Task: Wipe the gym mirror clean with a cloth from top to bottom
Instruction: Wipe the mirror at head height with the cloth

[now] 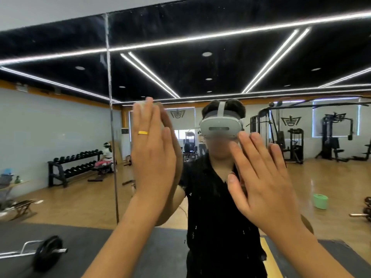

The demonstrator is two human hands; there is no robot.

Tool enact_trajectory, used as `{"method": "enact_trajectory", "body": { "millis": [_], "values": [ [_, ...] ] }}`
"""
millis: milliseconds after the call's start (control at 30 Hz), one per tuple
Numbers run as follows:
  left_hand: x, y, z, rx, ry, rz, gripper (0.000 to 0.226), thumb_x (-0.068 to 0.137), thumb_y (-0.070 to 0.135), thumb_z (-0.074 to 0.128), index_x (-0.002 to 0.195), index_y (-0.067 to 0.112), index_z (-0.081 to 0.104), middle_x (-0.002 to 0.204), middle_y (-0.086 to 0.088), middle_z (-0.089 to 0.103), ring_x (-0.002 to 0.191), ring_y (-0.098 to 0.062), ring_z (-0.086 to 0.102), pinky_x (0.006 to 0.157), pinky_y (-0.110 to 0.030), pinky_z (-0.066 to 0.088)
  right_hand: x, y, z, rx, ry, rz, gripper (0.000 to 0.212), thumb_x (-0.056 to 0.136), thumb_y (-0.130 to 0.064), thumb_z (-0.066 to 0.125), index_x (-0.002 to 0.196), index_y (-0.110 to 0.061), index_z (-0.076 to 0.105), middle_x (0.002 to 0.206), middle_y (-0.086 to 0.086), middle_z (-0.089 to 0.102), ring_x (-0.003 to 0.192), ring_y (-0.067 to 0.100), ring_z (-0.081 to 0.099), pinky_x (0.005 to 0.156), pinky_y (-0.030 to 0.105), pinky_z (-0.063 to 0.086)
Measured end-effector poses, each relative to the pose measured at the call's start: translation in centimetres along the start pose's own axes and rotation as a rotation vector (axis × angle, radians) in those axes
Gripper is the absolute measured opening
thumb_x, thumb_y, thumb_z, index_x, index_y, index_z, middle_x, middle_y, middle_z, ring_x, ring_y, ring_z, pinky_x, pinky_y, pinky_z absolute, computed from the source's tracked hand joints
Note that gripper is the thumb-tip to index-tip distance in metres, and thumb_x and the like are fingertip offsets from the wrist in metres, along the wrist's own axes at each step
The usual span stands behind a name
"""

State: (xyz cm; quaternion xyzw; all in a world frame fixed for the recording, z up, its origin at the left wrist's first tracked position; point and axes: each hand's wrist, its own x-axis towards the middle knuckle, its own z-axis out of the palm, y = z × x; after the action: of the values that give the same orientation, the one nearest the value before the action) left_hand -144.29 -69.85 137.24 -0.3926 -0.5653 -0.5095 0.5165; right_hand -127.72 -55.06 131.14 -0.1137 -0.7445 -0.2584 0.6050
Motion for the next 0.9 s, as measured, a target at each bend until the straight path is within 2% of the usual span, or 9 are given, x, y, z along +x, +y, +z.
{"method": "enact_trajectory", "body": {
  "millis": [67,133,233,300,433,633,733,833,900],
  "values": [
    [-0.9,0.5,0.7,0.004,-0.033,0.166,0.047,0.105,0.001,0.039,0.151,-0.004,0.041,0.162,-0.019,0.035,0.154,-0.027,0.023,0.127,-0.028,0.015,0.0,-0.1,0.0,0.008,0.002,0.003,0.061,0.102,-0.033,0.044,0.157,-0.009,0.039,0.168,0.011,0.028,0.157,0.028,0.023,0.125,0.057,0.021],
    [-1.8,0.4,0.9,0.02,-0.068,0.247,0.049,0.104,-0.002,0.041,0.152,-0.004,0.039,0.163,-0.016,0.033,0.155,-0.025,0.023,0.128,-0.038,0.02,0.1,0.0,-0.1,0.023,0.001,0.0,0.061,0.101,-0.033,0.044,0.157,-0.009,0.039,0.168,0.011,0.028,0.157,0.027,0.022,0.126,0.056,0.019],
    [-1.5,-1.0,-0.2,-0.065,-0.03,0.099,0.052,0.106,-0.004,0.042,0.157,0.0,0.032,0.168,-0.006,0.022,0.157,-0.012,0.014,0.127,-0.034,0.022,0.1,0.0,-0.1,0.033,0.011,-0.003,0.061,0.101,-0.033,0.045,0.157,-0.009,0.04,0.168,0.01,0.029,0.157,0.027,0.023,0.127,0.054,0.018],
    [-1.2,-1.7,-1.0,-0.078,-0.036,0.0,0.053,0.109,0.006,0.039,0.16,0.006,0.028,0.17,0.0,0.019,0.157,-0.011,0.017,0.126,-0.037,0.027,0.1,0.0,-0.1,0.033,0.015,-0.005,0.06,0.101,-0.033,0.045,0.156,-0.009,0.041,0.167,0.01,0.029,0.157,0.027,0.024,0.127,0.055,0.019],
    [-0.8,-2.0,-1.6,0.005,-0.08,-0.012,0.055,0.11,0.03,0.042,0.16,0.01,0.03,0.169,-0.001,0.023,0.155,-0.015,0.022,0.121,-0.028,0.025,0.0,0.0,0.0,0.05,0.023,0.002,0.06,0.101,-0.033,0.045,0.156,-0.01,0.042,0.167,0.009,0.031,0.156,0.027,0.025,0.125,0.056,0.022],
    [-0.5,-3.8,-3.0,0.238,-0.026,0.062,0.043,0.107,0.017,0.044,0.149,0.009,0.049,0.161,-0.013,0.039,0.154,-0.028,0.024,0.122,-0.06,0.027,0.0,-0.1,-0.2,0.055,0.03,0.001,0.06,0.101,-0.033,0.044,0.156,-0.01,0.041,0.167,0.01,0.031,0.156,0.027,0.026,0.126,0.055,0.02],
    [-0.4,-3.2,-3.0,0.332,0.011,0.107,0.046,0.101,0.011,0.039,0.145,0.004,0.052,0.152,-0.021,0.049,0.147,-0.037,0.038,0.121,-0.058,0.028,-0.1,0.0,-0.2,0.067,0.03,0.003,0.06,0.1,-0.033,0.045,0.156,-0.01,0.041,0.167,0.01,0.031,0.156,0.027,0.026,0.127,0.054,0.019],
    [-0.1,-2.8,-3.0,0.325,0.043,0.101,0.049,0.097,0.004,0.041,0.145,0.004,0.052,0.147,-0.019,0.055,0.141,-0.031,0.041,0.118,-0.057,0.029,-0.1,0.0,-0.2,0.078,0.036,0.005,0.06,0.1,-0.032,0.046,0.156,-0.01,0.042,0.166,0.009,0.032,0.156,0.027,0.026,0.127,0.054,0.019],
    [-0.1,-2.8,-2.7,0.337,0.039,0.077,0.051,0.099,0.006,0.037,0.149,0.006,0.048,0.153,-0.016,0.05,0.147,-0.03,0.035,0.124,-0.052,0.015,-0.1,0.0,-0.2,0.085,0.034,0.006,0.06,0.1,-0.033,0.045,0.156,-0.01,0.042,0.166,0.009,0.032,0.156,0.027,0.026,0.127,0.053,0.018]
  ]
}}
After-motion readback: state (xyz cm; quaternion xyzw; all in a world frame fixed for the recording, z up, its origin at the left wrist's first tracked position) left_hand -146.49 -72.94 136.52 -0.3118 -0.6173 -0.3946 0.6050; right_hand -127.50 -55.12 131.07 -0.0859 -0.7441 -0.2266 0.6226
